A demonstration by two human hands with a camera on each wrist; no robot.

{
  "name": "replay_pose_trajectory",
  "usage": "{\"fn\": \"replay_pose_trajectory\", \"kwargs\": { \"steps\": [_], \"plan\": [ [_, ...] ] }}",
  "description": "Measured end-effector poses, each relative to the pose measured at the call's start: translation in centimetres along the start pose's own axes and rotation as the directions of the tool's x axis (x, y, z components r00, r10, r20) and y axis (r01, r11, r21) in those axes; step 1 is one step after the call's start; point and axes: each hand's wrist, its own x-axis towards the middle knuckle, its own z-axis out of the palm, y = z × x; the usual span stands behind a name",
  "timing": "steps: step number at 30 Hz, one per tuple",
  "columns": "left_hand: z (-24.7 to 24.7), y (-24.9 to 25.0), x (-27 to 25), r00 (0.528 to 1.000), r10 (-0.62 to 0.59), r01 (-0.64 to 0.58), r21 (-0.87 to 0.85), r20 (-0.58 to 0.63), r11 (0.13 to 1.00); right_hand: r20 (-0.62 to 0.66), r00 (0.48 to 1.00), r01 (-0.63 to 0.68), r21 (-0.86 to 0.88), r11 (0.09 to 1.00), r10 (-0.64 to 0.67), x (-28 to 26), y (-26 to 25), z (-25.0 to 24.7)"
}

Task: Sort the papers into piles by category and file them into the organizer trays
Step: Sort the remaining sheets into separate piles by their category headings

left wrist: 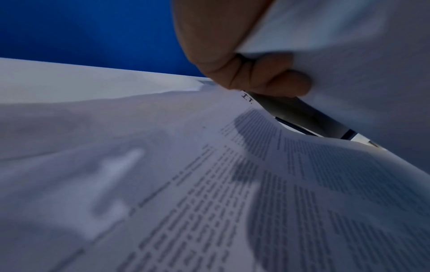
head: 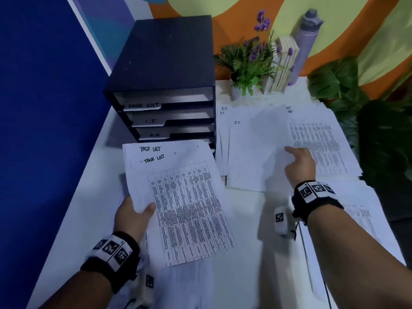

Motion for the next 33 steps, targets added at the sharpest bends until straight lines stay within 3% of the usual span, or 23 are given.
{"fn": "replay_pose_trajectory", "kwargs": {
  "steps": [3,6,9,11,14,16,17,22,28,33],
  "plan": [
    [-0.4,-0.4,-0.1,1.000,-0.018,0.018,-0.011,0.012,1.000,0.023,0.998,0.054,0.075,0.996,-0.056,0.5,-1.0,0.9],
    [-0.5,-0.4,-0.4,1.000,-0.020,0.020,-0.033,0.023,0.999,0.176,0.982,0.049,0.111,0.993,-0.068,1.4,-1.6,1.5],
    [-0.2,-0.1,-0.7,0.999,-0.031,0.034,-0.069,0.043,0.997,0.150,0.984,0.103,-0.039,0.994,-0.096,1.4,-2.3,1.8],
    [0.1,0.1,-0.7,0.997,-0.035,0.042,-0.102,0.072,0.994,0.195,0.976,0.087,0.052,0.995,-0.095,-0.2,-3.1,2.0],
    [0.8,0.4,-0.7,0.992,-0.032,0.054,-0.180,0.121,0.982,0.460,0.887,-0.161,0.371,0.915,-0.031,-4.4,-4.2,2.5],
    [1.3,0.9,-0.8,0.988,-0.027,0.060,-0.213,0.152,0.975,0.581,0.814,-0.220,0.323,0.921,-0.009,-7.3,-4.4,2.9],
    [1.5,1.0,-0.9,0.986,-0.025,0.063,-0.229,0.164,0.971,0.589,0.808,-0.218,0.303,0.928,-0.002,-8.4,-4.1,3.2],
    [2.3,1.4,-1.1,0.963,-0.033,0.093,-0.213,0.269,0.973,0.400,0.908,-0.324,0.475,0.818,0.127,-11.1,-2.9,3.0],
    [2.7,2.2,-1.9,0.974,-0.006,0.060,-0.234,0.226,0.970,0.423,0.885,-0.430,0.585,0.688,0.194,-11.7,-2.1,2.1],
    [2.8,2.3,-1.8,0.980,0.027,0.023,-0.252,0.195,0.967,0.348,0.905,-0.421,0.656,0.626,0.244,-12.2,-1.7,1.1]
  ]
}}
